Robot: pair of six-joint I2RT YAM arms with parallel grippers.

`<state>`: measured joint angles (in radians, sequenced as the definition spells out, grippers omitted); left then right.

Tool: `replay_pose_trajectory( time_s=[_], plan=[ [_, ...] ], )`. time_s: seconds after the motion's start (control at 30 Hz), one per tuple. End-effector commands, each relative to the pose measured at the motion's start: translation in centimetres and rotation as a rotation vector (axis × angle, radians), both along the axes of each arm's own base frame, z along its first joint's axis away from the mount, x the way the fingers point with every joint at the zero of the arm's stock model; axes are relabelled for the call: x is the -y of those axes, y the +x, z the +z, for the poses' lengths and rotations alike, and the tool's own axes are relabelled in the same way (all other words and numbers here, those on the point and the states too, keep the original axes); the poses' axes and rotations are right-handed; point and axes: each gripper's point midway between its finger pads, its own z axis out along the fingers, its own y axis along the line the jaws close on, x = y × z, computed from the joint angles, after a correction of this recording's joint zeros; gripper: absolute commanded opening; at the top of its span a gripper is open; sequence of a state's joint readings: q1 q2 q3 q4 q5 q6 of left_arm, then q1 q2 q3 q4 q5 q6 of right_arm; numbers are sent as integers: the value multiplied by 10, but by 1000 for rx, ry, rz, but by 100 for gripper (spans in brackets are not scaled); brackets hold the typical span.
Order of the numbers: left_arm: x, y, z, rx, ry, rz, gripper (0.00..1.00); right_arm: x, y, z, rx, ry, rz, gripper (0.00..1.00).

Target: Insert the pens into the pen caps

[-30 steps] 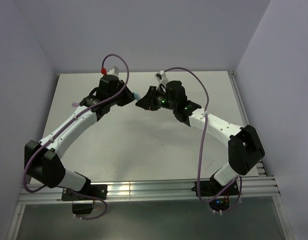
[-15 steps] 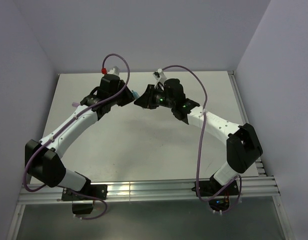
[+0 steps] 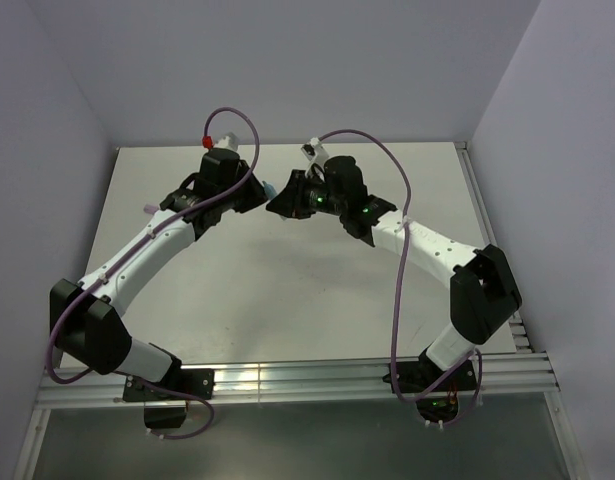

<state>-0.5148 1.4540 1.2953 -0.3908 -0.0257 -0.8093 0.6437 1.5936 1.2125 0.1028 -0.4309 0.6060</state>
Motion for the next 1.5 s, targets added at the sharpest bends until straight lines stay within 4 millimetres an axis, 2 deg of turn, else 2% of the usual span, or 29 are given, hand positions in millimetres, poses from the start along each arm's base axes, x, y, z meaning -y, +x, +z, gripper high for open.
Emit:
replay_pose_trajectory(
  time_s=[0.0, 1.03, 1.27, 1.47],
  plan=[
    [19, 4, 47, 109, -75, -51, 16, -14, -12, 0, -4, -21, 73, 0],
    [18, 3, 44, 112, -51, -65, 17, -23, -17, -17, -41, -67, 136, 0],
    [17, 2, 39, 99, -43, -62, 18, -20, -14, -15, -39, -69, 104, 0],
    [10, 1, 32, 90, -21, -37, 22, -11, 0, -2, -48, -48, 9, 0]
  ],
)
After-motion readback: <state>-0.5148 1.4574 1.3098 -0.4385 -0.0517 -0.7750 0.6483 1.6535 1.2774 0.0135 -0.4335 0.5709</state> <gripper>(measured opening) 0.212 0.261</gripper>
